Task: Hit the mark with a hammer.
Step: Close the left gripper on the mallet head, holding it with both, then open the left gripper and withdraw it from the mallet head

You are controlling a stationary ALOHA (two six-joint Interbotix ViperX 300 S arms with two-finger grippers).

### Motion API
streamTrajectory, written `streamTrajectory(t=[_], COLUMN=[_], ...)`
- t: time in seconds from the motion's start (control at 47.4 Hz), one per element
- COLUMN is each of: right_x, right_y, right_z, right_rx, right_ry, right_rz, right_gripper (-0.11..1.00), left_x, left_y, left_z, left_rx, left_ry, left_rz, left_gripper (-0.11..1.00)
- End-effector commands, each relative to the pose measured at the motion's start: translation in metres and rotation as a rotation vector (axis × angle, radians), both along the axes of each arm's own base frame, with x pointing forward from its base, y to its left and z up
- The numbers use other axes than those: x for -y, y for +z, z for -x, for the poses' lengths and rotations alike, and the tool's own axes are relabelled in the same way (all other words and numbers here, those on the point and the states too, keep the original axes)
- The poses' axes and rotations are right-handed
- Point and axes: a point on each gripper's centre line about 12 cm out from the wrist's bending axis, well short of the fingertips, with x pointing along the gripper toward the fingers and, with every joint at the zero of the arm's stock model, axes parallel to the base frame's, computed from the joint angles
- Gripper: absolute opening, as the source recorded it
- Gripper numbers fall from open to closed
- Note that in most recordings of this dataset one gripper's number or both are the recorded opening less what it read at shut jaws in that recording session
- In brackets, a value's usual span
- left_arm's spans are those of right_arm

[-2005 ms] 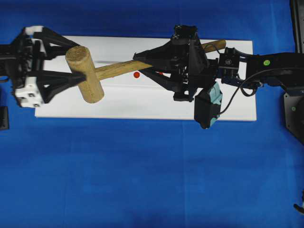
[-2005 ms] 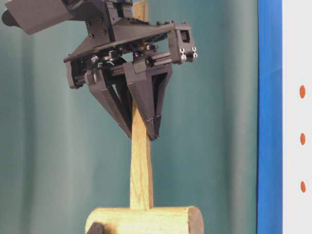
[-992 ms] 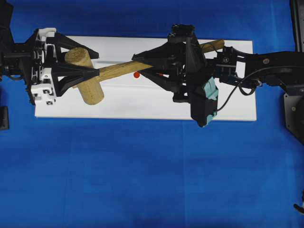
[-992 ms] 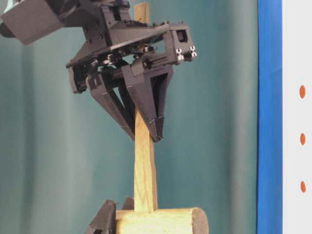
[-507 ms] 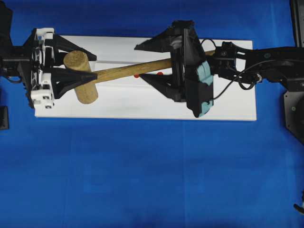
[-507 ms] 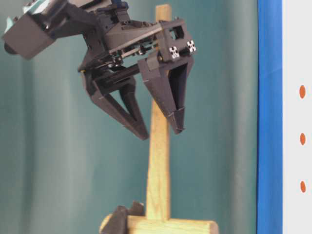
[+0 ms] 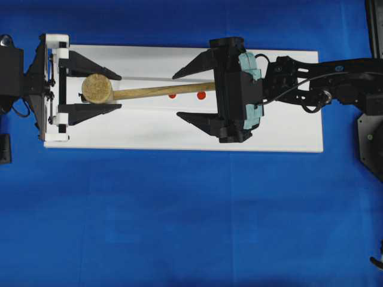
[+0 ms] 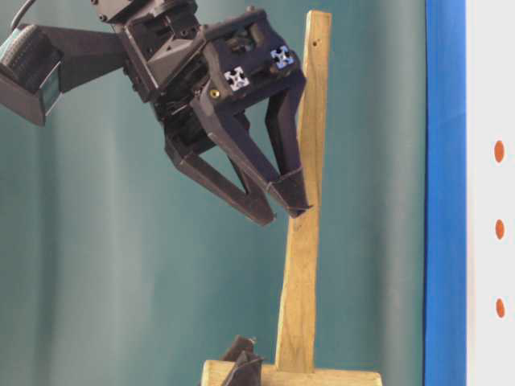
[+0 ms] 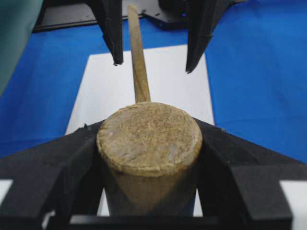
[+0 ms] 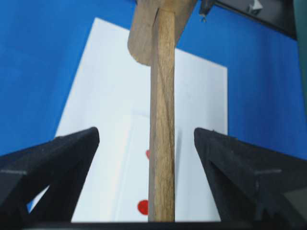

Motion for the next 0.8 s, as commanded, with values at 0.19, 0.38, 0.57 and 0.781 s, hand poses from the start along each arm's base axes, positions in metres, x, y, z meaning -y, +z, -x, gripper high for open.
streamTrajectory(t=[0.19,0.38,0.57,0.781], right_x=[0.008,0.013,0.014,0.013], right_y=[-0.003,-0.015,-0.014,-0.015], right_z=[-0.012,-0.019,-0.019,-0.018], right_rx=[0.0,-0.025,-0.021,-0.028], right_ry=[-0.039,-0.06,-0.061,-0.059], right_rz=[-0.052,-0.069,-0.07,-0.07], right_gripper=[0.95,0.95,0.85,0.27], left_x=[0.009,0.012,0.012,0.012], left_y=[0.016,0.019,0.019,0.019], left_z=[-0.003,-0.005,-0.005,-0.005], left_rx=[0.05,0.059,0.056,0.058], left_ry=[-0.035,-0.046,-0.045,-0.046], left_rz=[-0.013,-0.012,-0.012,-0.007], left_gripper=[0.45,0.45,0.45,0.45])
